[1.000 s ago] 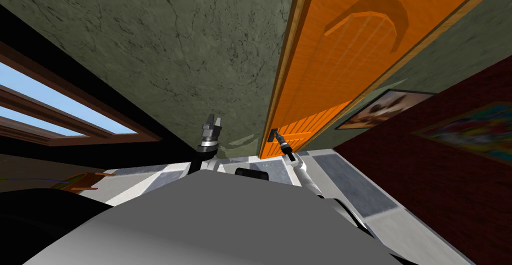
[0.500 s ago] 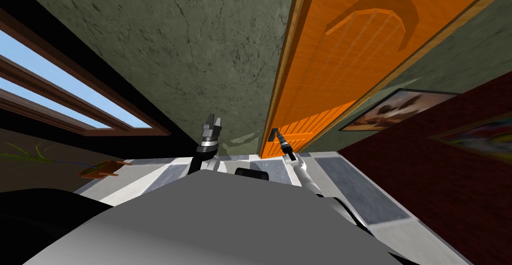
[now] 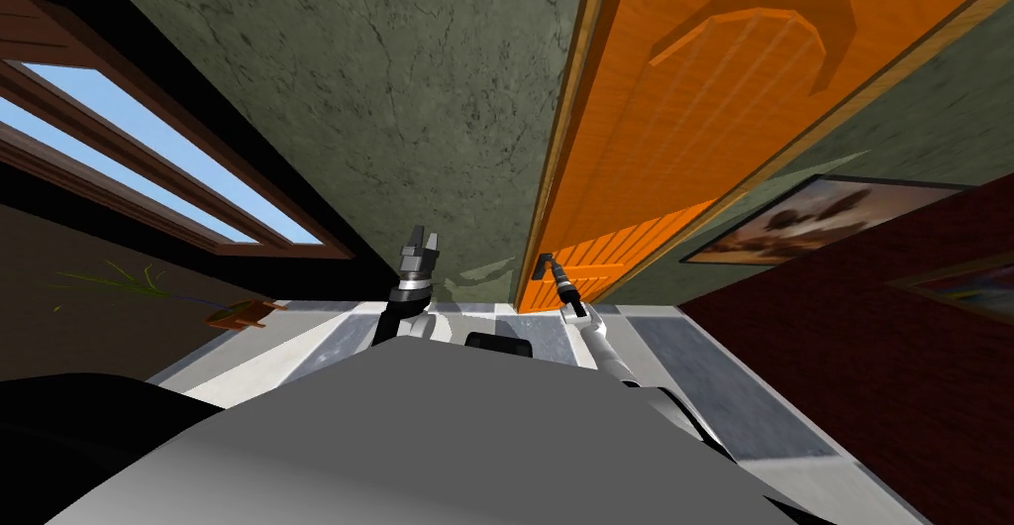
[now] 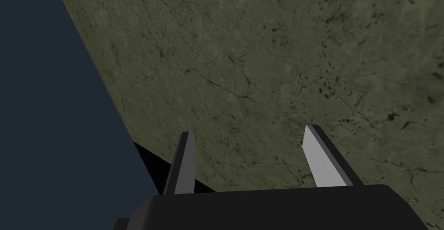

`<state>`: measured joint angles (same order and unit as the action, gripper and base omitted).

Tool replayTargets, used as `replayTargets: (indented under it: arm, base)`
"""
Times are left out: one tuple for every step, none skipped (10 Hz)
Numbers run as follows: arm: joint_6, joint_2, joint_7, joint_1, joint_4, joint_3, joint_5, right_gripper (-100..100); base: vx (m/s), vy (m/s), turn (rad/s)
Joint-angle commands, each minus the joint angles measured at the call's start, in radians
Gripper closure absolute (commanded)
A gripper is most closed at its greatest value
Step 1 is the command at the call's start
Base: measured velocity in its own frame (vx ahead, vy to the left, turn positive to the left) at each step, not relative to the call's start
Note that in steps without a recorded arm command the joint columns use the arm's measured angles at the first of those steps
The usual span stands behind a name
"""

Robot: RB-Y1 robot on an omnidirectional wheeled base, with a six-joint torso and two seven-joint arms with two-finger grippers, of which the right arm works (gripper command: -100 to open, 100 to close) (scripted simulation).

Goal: Pull the door open

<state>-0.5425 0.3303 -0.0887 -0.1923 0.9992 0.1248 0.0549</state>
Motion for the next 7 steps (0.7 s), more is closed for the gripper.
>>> replayTargets:
  arm:
    - [-0.002, -0.01, 0.035, -0.001, 0.003, 0.014, -0.015, 100]
    - [0.0, -0.01, 0.069, -0.006, -0.003, 0.015, -0.044, 100]
    - [0.0, -0.01, 0.072, -0.006, -0.003, 0.015, -0.044, 100]
    - [0.002, -0.011, 0.11, -0.01, -0.01, 0.015, -0.073, 100]
    - [0.004, -0.011, 0.136, -0.015, -0.016, 0.015, -0.103, 100]
    - [0.004, -0.011, 0.147, -0.015, -0.016, 0.015, -0.103, 100]
    - [0.006, -0.012, 0.183, -0.02, -0.022, 0.015, -0.133, 100]
  base:
    - [-0.061, -0.046, 0.064]
    - [-0.044, -0.029, 0.12]
    - [-0.033, -0.028, 0.061]
    - [-0.05, -0.025, 0.08]
    - [-0.062, -0.035, 0.137]
    - [-0.049, -0.043, 0.058]
    - [-0.06, -0.038, 0.091]
